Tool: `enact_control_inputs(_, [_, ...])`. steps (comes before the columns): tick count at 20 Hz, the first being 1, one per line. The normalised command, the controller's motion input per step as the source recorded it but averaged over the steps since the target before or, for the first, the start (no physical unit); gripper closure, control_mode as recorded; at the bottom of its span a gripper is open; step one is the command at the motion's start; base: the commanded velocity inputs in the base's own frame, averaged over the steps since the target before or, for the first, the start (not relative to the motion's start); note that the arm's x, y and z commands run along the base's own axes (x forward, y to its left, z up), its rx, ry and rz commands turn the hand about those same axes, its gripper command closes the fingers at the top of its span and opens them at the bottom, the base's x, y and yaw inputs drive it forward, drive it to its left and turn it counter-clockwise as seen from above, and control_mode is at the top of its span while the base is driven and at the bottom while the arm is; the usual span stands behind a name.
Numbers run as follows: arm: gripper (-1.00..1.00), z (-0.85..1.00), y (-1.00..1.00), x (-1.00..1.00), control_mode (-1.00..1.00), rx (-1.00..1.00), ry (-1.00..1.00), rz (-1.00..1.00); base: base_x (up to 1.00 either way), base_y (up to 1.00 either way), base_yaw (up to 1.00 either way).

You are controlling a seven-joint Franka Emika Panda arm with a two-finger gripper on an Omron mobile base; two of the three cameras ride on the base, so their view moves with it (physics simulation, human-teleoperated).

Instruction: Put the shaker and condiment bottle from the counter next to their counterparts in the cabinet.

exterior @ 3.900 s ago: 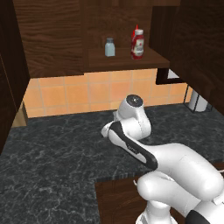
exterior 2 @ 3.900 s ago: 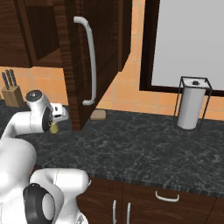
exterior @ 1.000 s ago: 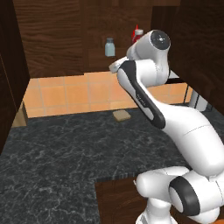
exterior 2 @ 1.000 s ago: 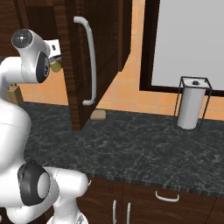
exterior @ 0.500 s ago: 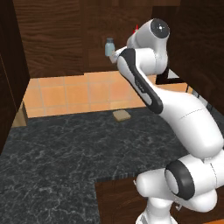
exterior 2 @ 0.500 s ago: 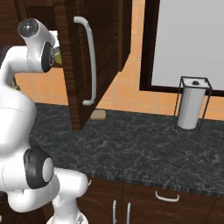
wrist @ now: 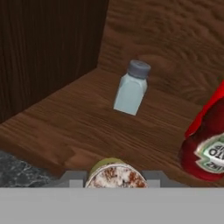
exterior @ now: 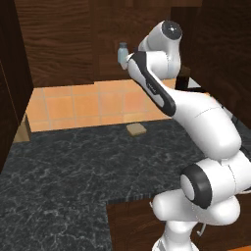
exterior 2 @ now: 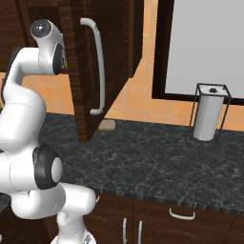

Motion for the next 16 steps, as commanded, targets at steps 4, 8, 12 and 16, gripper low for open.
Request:
enact_control_inputs(4, [1.0,-0.49,0.0,0.47,-1.0,0.0,0.0,0.0,0.0,0.0,0.0])
enact_control_inputs(8, [1.0,-0.09,0.0,0.42,-1.0,0.0,0.0,0.0,0.0,0.0,0.0])
enact_control_inputs(12, [1.0,0.0,0.0,0.41,-1.0,0.0,0.0,0.0,0.0,0.0,0.0])
enact_control_inputs(16, [1.0,-0.01,0.0,0.26,-1.0,0.0,0.0,0.0,0.0,0.0,0.0])
